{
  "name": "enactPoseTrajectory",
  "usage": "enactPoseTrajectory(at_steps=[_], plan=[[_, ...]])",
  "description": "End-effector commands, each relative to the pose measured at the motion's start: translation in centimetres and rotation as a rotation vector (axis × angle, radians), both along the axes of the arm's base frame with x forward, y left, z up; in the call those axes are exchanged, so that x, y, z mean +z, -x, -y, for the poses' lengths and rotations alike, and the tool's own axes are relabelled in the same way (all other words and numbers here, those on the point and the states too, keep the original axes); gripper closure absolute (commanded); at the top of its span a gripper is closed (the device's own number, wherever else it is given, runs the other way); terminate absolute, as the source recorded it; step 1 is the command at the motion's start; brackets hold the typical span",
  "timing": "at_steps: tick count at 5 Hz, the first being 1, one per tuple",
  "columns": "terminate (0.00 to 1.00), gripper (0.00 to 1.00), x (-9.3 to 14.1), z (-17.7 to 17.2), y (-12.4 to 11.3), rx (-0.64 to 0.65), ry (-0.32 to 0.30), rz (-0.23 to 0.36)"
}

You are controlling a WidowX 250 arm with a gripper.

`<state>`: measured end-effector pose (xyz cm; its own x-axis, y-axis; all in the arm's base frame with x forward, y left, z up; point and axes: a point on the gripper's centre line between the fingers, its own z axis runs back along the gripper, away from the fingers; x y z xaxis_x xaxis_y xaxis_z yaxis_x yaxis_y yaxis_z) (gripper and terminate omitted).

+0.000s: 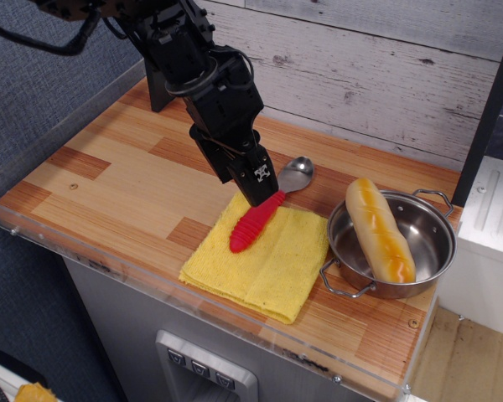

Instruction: Place red spoon on top of yellow cloth with head touching table.

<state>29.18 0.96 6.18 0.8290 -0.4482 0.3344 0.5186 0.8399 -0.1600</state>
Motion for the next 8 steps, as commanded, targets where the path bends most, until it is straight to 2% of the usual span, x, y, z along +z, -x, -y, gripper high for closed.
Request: enactPoseTrajectory(at_steps=[1, 2, 3, 4, 5, 6, 7, 8], plan=[[0.0, 0.0, 1.3, -1.0, 0.3, 0.014, -0.021, 0.039], [0.0, 0.0, 1.7, -1.3, 0.1, 0.038, -0.023, 0.052], [0.0, 0.0, 5.5, -2.4, 0.6, 0.112, 0.027, 0.2], [0.0, 0.0, 9.0, -4.4, 2.0, 0.177, 0.151, 0.353], [0.0, 0.0, 10.4, -5.8, 3.1, 0.225, 0.161, 0.408], [0.0, 0.0, 9.6, -6.6, 3.5, 0.306, 0.136, 0.376], [0.0, 0.0, 8.8, -6.9, 4.4, 0.538, 0.04, 0.362], [0.0, 0.0, 8.2, -7.0, 4.4, 0.609, -0.005, 0.373]])
